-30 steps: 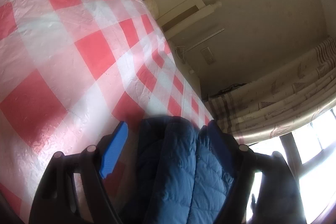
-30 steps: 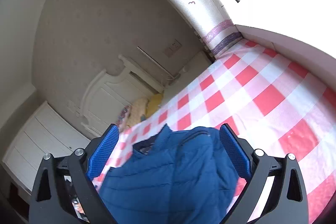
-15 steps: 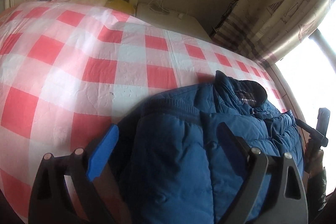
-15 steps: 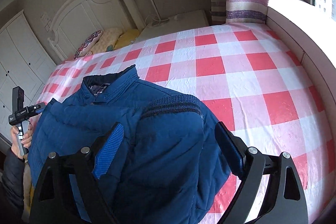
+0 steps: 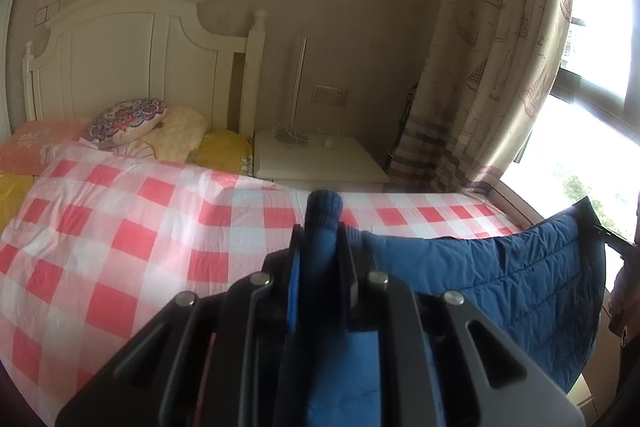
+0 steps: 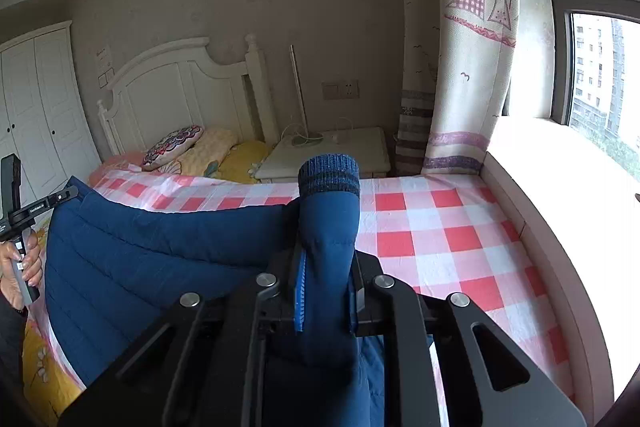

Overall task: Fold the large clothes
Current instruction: 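Lower the held hem onto the collar end with both tools, then open both tools to release the hem and withdraw them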

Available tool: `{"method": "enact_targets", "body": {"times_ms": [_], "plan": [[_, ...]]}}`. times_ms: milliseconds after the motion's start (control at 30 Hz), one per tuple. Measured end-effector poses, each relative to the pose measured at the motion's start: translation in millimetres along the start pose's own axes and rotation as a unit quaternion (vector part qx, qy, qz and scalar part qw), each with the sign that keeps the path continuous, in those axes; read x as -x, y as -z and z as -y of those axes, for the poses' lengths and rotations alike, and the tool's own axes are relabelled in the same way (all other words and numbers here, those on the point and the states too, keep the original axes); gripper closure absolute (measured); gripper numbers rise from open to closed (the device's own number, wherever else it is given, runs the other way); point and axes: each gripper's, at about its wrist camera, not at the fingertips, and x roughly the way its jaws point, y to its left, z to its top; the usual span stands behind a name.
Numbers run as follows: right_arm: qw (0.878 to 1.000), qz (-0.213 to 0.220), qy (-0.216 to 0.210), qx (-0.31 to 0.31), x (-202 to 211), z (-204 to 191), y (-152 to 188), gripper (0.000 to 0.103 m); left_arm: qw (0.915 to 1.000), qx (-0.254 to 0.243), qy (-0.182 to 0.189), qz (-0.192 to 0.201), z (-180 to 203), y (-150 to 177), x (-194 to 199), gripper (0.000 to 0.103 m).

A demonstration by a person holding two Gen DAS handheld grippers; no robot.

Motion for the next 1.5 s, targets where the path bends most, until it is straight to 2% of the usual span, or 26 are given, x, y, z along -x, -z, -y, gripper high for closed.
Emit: {"method": "enact_targets", "body": {"times_ms": [100,167,233,300,333,367,433,567,800,900,1033,1167,1200,1233,1267,1300,1333,1367,1433,1500], "plan": [[0.999,-0.012,0.034,-0.033,-32.2,4.8,-24.5,0.086,0.9984,-0.004,-0.056,-0.011,5.4,-25.6,-35.3,0.087],[0.995,-0.05,0.066,-0.049,-75.7,9.7,-17.4,0.086,0.996,0.007,-0.077,-0.044,2.2,-21.2,-77.3,0.087],[0.987,-0.111,0.101,-0.061,-129.4,17.5,13.4,0.086,0.9905,0.006,-0.101,-0.092,0.5,2.8,-125.2,0.087],[0.974,-0.182,0.124,-0.06,-178.4,25.6,59.6,0.084,0.978,-0.026,-0.148,-0.145,-0.2,47.3,-170.8,0.086],[0.974,-0.177,0.12,-0.071,-185.1,28.8,72.8,0.083,0.9709,-0.011,-0.147,-0.188,-6.4,65.8,-192.2,0.085],[0.976,-0.166,0.121,-0.074,-183.9,29.6,73.5,0.083,0.969,0.0,-0.151,-0.196,-12.1,71.1,-196.9,0.085],[0.976,-0.167,0.128,-0.06,-187.7,27.7,72.2,0.083,0.9738,0.014,-0.143,-0.176,-19.1,65.3,-190.3,0.084],[0.976,-0.169,0.128,-0.046,-197.0,26.1,71.1,0.083,0.9711,0.034,-0.144,-0.187,-27.8,70.6,-192.3,0.082],[0.976,-0.176,0.125,-0.024,-217.7,20.7,59.4,0.083,0.9648,0.047,-0.169,-0.196,-31.8,67.8,-194.8,0.079],[0.976,-0.177,0.117,-0.042,-219.8,27.5,59.3,0.082,0.9636,0.056,-0.167,-0.201,-37.5,67.0,-199.0,0.077],[0.975,-0.175,0.078,-0.113,-219.5,52.3,63.0,0.081,0.9622,0.077,-0.157,-0.209,-47.6,66.4,-205.3,0.073],[0.975,-0.176,0.082,-0.106,-222.1,48.7,60.7,0.08,0.9607,0.085,-0.162,-0.209,-50.9,66.1,-205.2,0.067],[0.975,-0.177,0.084,-0.103,-221.9,47.3,59.8,0.08,0.96,0.087,-0.168,-0.207,-51.7,65.7,-203.3,0.059],[0.975,-0.177,0.083,-0.104,-220.2,47.6,58.7,0.08,0.9586,0.091,-0.18,-0.201,-52.9,64.7,-198.4,0.043],[0.974,-0.179,0.081,-0.11,-217.6,49.3,55.9,0.08,0.9562,0.093,-0.203,-0.189,-53.2,61.4,-190.6,0.034],[0.974,-0.174,0.084,-0.116,-212.6,50.7,50.9,0.08,0.9565,0.093,-0.219,-0.169,-52.6,55.5,-179.7,0.026],[0.976,-0.155,0.09,-0.12,-203.5,50.7,44.1,0.079,0.96,0.092,-0.225,-0.139,-50.0,48.1,-165.9,0.025],[0.98,-0.129,0.093,-0.12,-191.9,47.3,36.2,0.077,0.9647,0.09,-0.22,-0.114,-44.5,40.1,-152.4,0.023],[0.986,-0.093,0.097,-0.096,-175.3,27.4,21.6,0.075,0.9754,0.081,-0.19,-0.077,-25.4,25.3,-131.3,0.011],[0.992,-0.098,0.072,-0.046,-176.3,-7.4,11.4,0.07,0.9827,0.065,-0.16,-0.067,6.3,14.9,-124.9,0.002]]}}
